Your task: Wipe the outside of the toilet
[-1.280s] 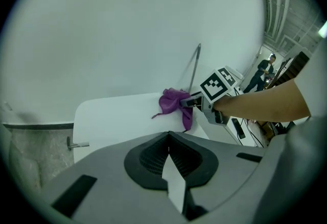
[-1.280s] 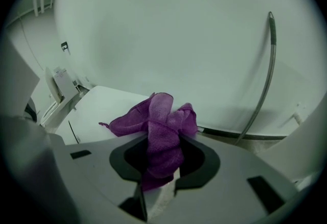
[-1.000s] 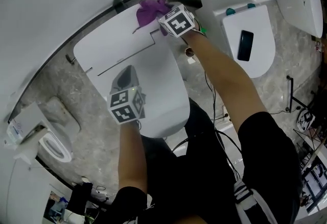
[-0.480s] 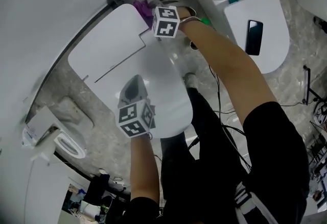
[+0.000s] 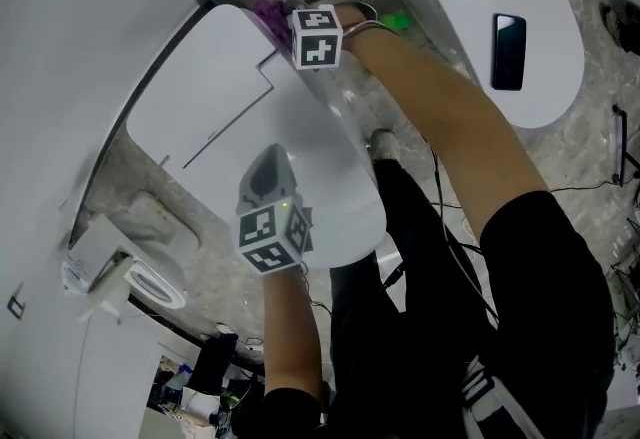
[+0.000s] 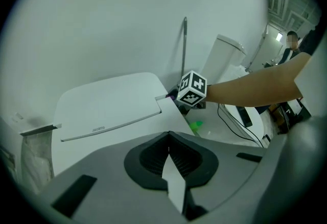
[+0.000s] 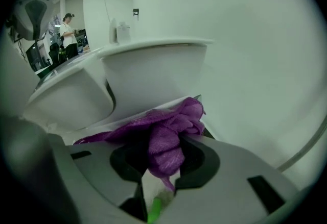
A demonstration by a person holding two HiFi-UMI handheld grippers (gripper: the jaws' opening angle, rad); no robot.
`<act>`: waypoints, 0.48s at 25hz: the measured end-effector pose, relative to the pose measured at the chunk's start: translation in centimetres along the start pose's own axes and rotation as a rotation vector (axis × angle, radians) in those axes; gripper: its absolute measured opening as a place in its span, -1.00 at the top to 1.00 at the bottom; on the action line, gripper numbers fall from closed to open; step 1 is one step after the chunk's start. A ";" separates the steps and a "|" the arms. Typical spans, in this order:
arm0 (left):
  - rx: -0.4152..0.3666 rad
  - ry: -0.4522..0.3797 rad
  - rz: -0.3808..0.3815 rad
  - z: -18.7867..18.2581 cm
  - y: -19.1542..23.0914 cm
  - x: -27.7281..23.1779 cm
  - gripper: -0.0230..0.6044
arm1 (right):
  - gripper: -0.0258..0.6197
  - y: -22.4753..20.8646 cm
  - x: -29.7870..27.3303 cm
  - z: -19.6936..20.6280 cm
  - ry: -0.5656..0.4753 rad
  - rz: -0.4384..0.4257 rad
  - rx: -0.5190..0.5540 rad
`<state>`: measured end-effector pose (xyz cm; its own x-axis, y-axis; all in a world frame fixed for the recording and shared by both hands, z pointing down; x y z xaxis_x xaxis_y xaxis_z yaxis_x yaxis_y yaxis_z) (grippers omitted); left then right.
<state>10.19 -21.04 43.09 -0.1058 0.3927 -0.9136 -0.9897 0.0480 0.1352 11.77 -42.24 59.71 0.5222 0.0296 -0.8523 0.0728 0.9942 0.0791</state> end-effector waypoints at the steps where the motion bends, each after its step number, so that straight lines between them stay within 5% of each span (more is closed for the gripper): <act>1: -0.007 0.002 0.001 0.0 -0.2 -0.1 0.89 | 0.58 0.2 -0.1 0.2 0.006 -0.004 -0.004; 12: -0.012 0.010 0.030 1.4 -1.8 -0.5 0.89 | 0.58 5.4 -0.1 2.6 0.068 -0.115 -0.022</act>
<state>12.18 -20.05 43.83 -0.1368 0.3847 -0.9128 -0.9871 0.0249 0.1584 14.34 -37.15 61.57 0.4525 -0.0782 -0.8883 0.1098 0.9934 -0.0315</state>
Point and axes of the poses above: the fingertips, and each gripper's own axes: x backward along the fingers, y to its left, z out of its underside, the point moved 4 cm from there along x, backward along the fingers, and after that the axes turned 6 degrees about y, right-handed, at the moved point
